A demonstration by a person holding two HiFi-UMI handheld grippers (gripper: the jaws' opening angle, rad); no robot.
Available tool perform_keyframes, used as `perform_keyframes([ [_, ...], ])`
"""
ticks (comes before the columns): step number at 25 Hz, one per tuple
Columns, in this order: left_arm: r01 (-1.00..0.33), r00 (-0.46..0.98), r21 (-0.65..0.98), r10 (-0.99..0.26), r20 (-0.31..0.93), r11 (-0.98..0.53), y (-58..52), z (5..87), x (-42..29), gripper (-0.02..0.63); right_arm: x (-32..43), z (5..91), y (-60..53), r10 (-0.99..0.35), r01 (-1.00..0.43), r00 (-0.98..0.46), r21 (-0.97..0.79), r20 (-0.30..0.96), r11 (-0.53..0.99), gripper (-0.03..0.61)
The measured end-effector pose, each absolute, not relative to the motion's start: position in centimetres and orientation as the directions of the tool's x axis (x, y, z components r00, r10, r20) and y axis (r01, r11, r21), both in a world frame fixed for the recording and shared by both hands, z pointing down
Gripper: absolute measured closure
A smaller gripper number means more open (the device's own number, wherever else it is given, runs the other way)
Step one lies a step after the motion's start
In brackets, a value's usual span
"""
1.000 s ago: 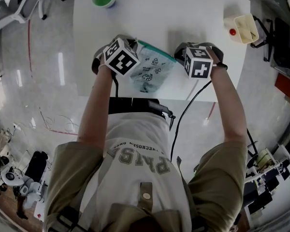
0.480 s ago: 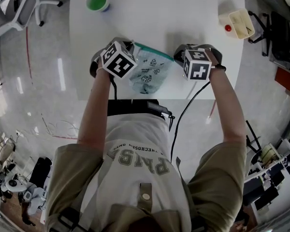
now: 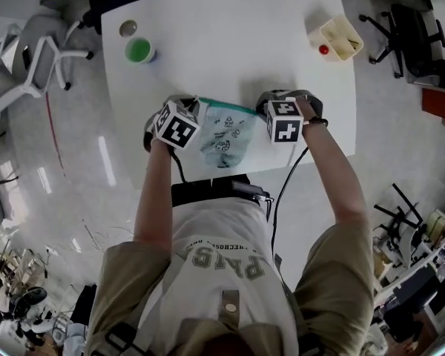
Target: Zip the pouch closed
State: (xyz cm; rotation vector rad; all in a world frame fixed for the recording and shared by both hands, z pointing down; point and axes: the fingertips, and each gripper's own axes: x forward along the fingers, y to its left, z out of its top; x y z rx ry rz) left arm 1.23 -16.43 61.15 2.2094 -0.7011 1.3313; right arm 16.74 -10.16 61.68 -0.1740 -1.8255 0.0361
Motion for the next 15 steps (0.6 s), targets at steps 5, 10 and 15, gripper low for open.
perform_keyframes([
  [5, -0.655, 0.437, 0.163, -0.194, 0.879, -0.737, -15.8, 61.0, 1.4, 0.575, 16.8, 61.6, -9.9, 0.103, 0.009, -0.306, -0.106, 0.947, 0.994, 0.571],
  [10, -0.651, 0.458, 0.143, -0.235, 0.858, -0.746, -16.5, 60.2, 1.9, 0.451, 17.2, 61.0, -10.6, 0.057, -0.156, -0.395, -0.127, 0.917, 0.98, 0.512],
  [15, -0.657, 0.47, 0.115, -0.285, 0.835, -0.746, -17.0, 59.4, 1.9, 0.419, 17.5, 58.7, -12.1, -0.086, -0.314, -0.478, -0.078, 0.874, 0.946, 0.485],
])
